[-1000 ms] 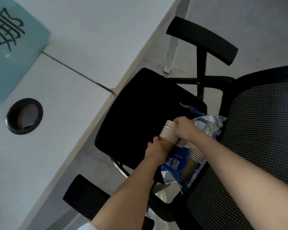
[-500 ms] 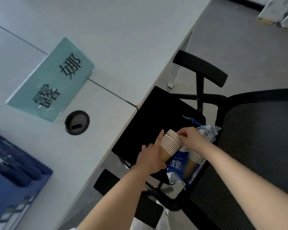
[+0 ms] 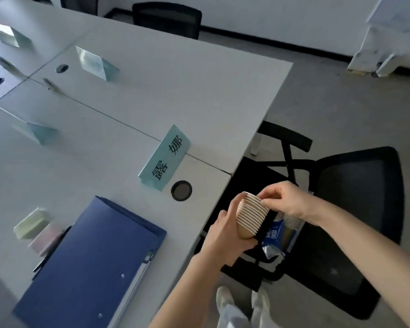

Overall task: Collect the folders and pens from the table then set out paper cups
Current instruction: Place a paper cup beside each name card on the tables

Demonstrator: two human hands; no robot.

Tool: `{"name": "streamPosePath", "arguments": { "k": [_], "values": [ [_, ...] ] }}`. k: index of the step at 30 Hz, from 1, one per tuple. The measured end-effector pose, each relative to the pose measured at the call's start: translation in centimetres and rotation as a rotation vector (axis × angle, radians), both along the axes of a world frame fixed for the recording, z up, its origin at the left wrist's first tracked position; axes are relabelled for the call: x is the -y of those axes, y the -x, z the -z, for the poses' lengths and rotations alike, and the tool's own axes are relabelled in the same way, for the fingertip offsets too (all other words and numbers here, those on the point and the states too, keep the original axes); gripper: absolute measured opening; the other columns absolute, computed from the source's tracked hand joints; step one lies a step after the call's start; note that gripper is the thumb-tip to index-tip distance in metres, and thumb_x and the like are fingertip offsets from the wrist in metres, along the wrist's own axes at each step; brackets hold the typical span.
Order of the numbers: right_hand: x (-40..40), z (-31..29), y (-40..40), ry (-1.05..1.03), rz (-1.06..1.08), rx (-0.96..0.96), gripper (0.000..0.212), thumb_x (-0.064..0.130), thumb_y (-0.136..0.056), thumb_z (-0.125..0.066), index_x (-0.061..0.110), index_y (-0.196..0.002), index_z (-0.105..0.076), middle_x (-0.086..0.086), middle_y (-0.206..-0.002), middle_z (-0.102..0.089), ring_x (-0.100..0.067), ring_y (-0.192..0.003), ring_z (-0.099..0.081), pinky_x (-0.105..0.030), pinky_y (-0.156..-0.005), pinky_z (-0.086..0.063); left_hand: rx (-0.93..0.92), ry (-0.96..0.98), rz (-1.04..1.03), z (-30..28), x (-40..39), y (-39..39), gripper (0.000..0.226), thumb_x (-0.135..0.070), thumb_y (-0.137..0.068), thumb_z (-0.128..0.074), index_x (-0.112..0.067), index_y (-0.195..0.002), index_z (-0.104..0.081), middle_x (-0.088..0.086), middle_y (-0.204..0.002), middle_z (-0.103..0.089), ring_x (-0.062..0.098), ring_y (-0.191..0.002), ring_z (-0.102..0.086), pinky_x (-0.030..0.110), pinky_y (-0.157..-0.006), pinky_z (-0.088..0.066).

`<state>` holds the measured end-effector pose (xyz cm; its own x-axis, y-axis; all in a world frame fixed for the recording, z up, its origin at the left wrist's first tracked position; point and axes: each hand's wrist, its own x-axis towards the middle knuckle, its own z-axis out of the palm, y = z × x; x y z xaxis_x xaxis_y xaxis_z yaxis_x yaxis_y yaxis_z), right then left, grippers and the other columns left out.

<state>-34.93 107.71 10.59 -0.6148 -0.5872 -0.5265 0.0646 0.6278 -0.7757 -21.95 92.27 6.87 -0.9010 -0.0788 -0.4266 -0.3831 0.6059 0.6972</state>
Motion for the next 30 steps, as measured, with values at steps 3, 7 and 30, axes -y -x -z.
{"name": "streamPosePath", "arguments": {
  "k": [3,7,30],
  "values": [
    [1.2,-2.5,-1.7,0.067,0.067,-0.008,0.013,0.01,-0.083,-0.072,0.011,-0.096,-0.071,-0.003,-0.092,-0.073,-0.011,-0.086,-0.069,-0.015,-0.073,-0.053,-0.049,-0.017,-0.021,-1.8,1.7,-2.2,0.103,-0.033,-0.067,-0.075,-0.063,-0.138,-0.006,-0.002,-0.117,-0.051,0.017,-0.102,-0.053,0.034,-0.084,-0.047],
    [3.0,-3.9,-3.2,0.116,0.095,-0.014,0.014,0.012,-0.08,-0.075,0.013,-0.093,-0.071,-0.003,-0.091,-0.074,-0.012,-0.089,-0.07,-0.018,-0.075,-0.052,-0.122,0.008,-0.082,-3.2,3.3,-4.2,0.1,-0.034,-0.065,-0.073,-0.062,-0.138,-0.012,-0.009,-0.118,-0.052,0.014,-0.098,-0.055,0.033,-0.083,-0.049],
    [13.6,3.7,5.1,0.234,0.183,-0.044,0.073,0.008,-0.073,-0.081,0.011,-0.128,-0.032,-0.004,-0.12,-0.047,-0.018,-0.105,-0.052,-0.025,-0.086,-0.043,-0.2,-0.205,-0.963,-2.8,2.6,-5.9,0.1,-0.008,-0.07,-0.081,-0.064,-0.132,-0.027,-0.006,-0.114,-0.058,0.015,-0.087,-0.064,0.022,-0.065,-0.055]
  ]
}}
